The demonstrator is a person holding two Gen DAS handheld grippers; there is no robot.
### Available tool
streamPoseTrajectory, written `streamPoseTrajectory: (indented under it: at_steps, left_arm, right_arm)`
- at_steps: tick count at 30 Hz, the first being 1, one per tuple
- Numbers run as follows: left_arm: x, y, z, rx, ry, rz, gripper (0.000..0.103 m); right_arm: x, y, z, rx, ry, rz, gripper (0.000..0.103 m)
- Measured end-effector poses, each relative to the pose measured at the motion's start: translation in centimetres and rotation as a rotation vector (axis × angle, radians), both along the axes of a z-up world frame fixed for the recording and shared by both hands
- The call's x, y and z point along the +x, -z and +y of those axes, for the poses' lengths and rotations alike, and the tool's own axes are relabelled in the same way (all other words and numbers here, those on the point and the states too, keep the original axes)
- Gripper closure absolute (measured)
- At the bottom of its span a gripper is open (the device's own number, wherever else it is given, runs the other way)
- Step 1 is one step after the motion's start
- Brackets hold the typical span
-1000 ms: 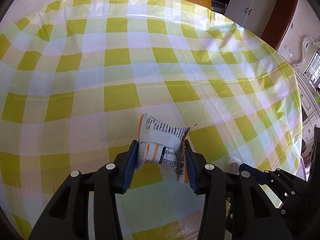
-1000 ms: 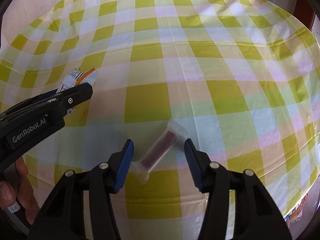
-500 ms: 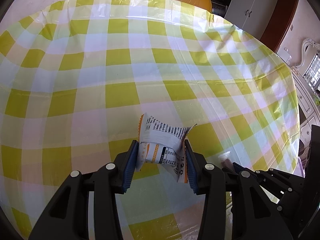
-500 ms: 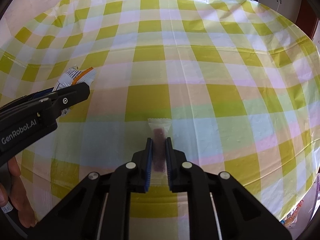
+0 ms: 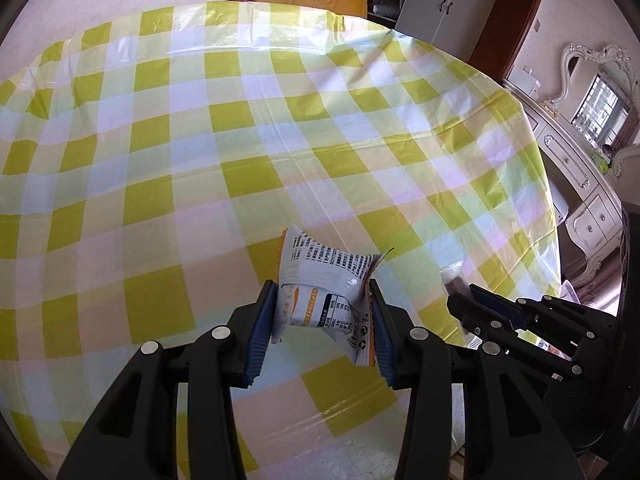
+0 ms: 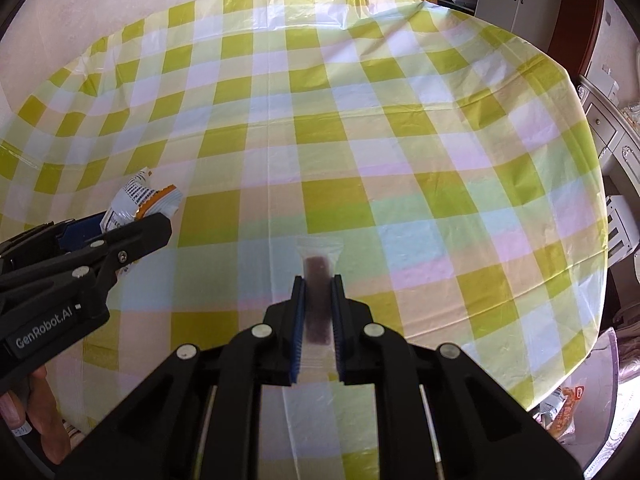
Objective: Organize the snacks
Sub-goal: 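Carry both packets to the white box and open both tools over it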
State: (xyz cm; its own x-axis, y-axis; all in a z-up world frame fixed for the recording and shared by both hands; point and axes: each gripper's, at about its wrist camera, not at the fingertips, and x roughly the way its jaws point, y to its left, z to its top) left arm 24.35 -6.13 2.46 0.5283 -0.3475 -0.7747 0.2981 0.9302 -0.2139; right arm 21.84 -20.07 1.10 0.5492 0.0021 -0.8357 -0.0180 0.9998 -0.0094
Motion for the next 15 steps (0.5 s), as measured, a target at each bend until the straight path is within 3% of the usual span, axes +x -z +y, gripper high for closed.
streamPoseTrajectory:
  at_steps: [15]
  left_arm:
    - [-5.3,-0.3,-14.2,-0.046,0.291,0.088,0.06]
  right_arm:
    - [-6.7,-1.2,-13.8,-0.041,0.204,-0.014,0.09]
